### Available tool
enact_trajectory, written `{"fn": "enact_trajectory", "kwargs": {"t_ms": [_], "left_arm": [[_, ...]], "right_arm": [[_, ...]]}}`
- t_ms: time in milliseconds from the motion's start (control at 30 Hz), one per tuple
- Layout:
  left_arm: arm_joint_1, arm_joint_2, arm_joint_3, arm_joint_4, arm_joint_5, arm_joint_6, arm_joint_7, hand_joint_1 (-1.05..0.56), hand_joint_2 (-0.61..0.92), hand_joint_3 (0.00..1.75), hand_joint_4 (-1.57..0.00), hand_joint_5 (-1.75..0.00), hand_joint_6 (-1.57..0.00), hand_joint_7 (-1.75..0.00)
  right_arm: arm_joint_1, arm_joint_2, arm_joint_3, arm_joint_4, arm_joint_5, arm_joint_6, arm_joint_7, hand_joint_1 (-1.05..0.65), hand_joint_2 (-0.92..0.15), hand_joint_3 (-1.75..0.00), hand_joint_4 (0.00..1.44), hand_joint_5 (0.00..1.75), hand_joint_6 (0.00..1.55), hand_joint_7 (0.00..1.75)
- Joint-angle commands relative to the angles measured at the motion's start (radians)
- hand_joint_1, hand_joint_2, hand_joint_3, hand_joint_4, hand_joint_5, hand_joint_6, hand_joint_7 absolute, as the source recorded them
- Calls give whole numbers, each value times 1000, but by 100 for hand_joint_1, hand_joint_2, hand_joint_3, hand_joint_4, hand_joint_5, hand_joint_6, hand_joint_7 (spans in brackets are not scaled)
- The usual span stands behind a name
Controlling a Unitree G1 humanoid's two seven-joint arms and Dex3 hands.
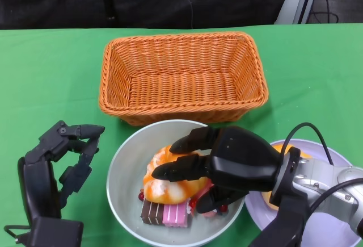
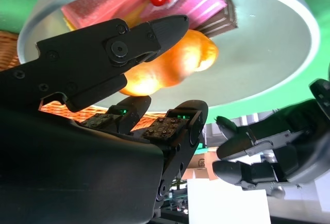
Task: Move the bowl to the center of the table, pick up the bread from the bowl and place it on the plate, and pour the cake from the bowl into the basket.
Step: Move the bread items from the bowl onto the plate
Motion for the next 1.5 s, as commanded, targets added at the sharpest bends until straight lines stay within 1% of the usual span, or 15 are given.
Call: {"fn": "enact_trajectory", "kwargs": {"t_ms": [33,67,200,500,567,667,800,933,1100,1133,1167,1267,1433,1467,1500], "left_arm": [[3,14,3,3,-14,-10,1,-23,92,25,-82,-131,-92,-77],[3,14,3,3,-14,-10,1,-23,92,25,-82,-131,-92,-77],[-6,20,3,28,-13,-32,1,-22,92,24,-82,-132,-92,-77],[-8,23,4,34,-2,-36,10,-23,92,24,-81,-134,-91,-77],[-9,23,5,36,0,-37,13,-23,92,24,-80,-134,-91,-78],[-8,23,5,35,2,-38,13,-23,92,24,-80,-133,-91,-77],[-8,23,5,35,3,-38,13,-23,92,25,-80,-133,-90,-77],[-4,14,1,27,-16,-44,-2,-23,92,24,-80,-132,-91,-78],[-3,13,-3,26,-25,-45,-5,-23,92,24,-81,-130,-91,-78],[-1,10,-5,22,-33,-48,-11,-23,92,24,-81,-130,-91,-77],[0,7,-8,19,-40,-51,-14,-22,92,24,-81,-129,-90,-77],[2,6,-13,16,-50,-54,-18,-20,92,24,-81,-128,-90,-76],[7,8,-8,5,-11,-42,10,-23,92,25,-82,-129,-91,-75],[7,8,-7,2,-6,-39,13,-23,92,25,-82,-133,-91,-74],[9,7,-6,-2,-4,-35,14,-23,92,26,-81,-135,-92,-73]], "right_arm": [[10,-14,-7,-17,-12,15,-13,-73,-87,0,72,14,57,0],[10,-14,-6,-17,-12,16,-14,-73,-87,0,72,14,57,0],[12,-5,-3,-23,-57,50,-72,-71,-88,0,73,14,57,0],[8,-7,11,-27,-91,84,-98,-70,-89,0,71,12,56,0],[5,-7,16,-29,-110,102,-109,-70,-90,0,70,12,49,0],[9,-9,20,-43,-119,130,-87,-71,-91,-1,68,11,46,0],[11,-11,25,-49,-117,140,-84,-71,-91,0,67,10,46,0],[11,-3,48,-60,-160,196,-81,-72,-90,0,68,10,43,0],[8,-3,60,-59,-161,210,-85,-71,-89,0,68,10,43,0],[-1,4,68,-45,-174,232,-73,-71,-89,0,68,10,43,0],[-7,10,75,-35,-183,249,-64,-71,-90,-1,67,9,37,0],[-14,15,86,-26,-193,272,-55,-71,-91,-1,66,10,33,0],[-42,32,114,36,-228,320,-78,-72,-90,0,70,16,35,1],[-45,35,118,43,-230,325,-78,-72,-90,0,68,21,35,1],[-48,39,122,49,-232,332,-77,-72,-90,0,55,45,35,0]]}}
